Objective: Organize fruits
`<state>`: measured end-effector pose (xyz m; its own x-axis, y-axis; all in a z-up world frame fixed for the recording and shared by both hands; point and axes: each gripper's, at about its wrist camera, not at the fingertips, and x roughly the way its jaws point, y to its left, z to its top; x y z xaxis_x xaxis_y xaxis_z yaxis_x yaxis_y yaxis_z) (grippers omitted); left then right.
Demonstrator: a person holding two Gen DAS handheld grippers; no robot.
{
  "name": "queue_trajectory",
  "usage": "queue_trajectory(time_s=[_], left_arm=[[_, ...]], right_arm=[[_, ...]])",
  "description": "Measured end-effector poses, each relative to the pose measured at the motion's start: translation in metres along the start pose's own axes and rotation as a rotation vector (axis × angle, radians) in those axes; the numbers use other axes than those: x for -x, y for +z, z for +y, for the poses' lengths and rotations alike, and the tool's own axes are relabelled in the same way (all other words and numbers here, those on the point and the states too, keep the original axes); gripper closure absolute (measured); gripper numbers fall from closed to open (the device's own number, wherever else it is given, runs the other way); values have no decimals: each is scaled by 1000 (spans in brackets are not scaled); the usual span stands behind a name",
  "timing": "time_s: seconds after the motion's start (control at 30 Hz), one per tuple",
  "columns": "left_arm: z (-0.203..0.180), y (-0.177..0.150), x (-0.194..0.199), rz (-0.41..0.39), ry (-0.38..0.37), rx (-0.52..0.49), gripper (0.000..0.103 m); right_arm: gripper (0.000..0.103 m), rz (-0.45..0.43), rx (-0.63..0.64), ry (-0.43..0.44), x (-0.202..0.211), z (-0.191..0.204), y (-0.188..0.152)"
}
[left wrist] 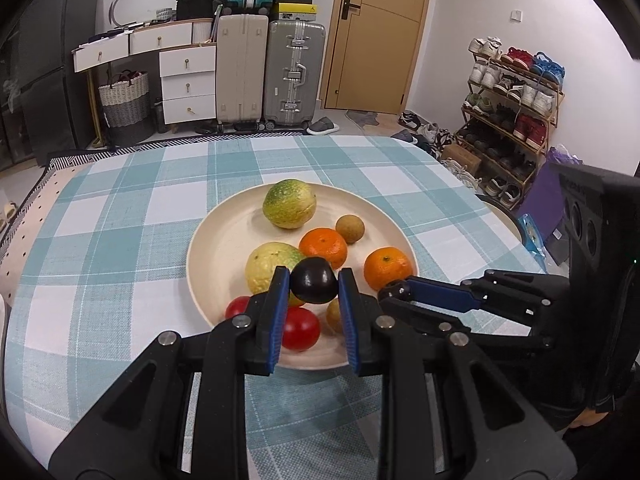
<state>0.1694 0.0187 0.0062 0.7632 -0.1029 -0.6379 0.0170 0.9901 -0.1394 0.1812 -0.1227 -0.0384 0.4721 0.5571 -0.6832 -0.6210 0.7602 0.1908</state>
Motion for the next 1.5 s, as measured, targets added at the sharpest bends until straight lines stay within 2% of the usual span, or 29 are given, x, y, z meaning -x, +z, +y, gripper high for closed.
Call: queue_trajectory(time_s=[0.4, 0.53, 0.63, 0.73, 0.8, 0.83, 0.9, 0.97, 1.0, 1.07, 1.1, 1.5], left_arm=[[-10, -1, -15, 22, -7, -14, 79], [-7, -1, -10, 3, 2, 0, 55], [0, -2, -3, -15, 5, 27, 44], [5, -5, 6, -32, 28, 35, 32], [9, -9, 12, -41, 45, 37, 26], [10, -11, 15, -44, 51, 36, 21], [13, -15, 23, -53, 58, 32, 19], [15, -20, 29, -51, 63, 29, 16], [15, -22, 31, -53, 65, 27, 15], [16, -27, 39, -65, 72, 26, 2], [17, -30, 43, -75, 77, 29, 1], [21, -49, 71, -153, 92, 40, 1]], right_arm=[[74, -17, -18, -27, 8, -11, -1], [74, -17, -26, -34, 11, -14, -5], [73, -16, -29, -41, 13, -15, -7], [62, -25, -31, -46, 17, -16, -10], [49, -35, -35, -46, 20, -17, -12], [45, -38, -38, -49, 21, -17, -13], [28, -50, -40, -59, 24, -17, -14], [17, -70, -44, -58, 29, -16, -16], [14, -76, -48, -51, 30, -16, -16], [6, -78, -54, -42, 33, -16, -17], [3, -82, -55, -42, 35, -16, -17], [0, -200, 9, -24, 59, -4, -27]])
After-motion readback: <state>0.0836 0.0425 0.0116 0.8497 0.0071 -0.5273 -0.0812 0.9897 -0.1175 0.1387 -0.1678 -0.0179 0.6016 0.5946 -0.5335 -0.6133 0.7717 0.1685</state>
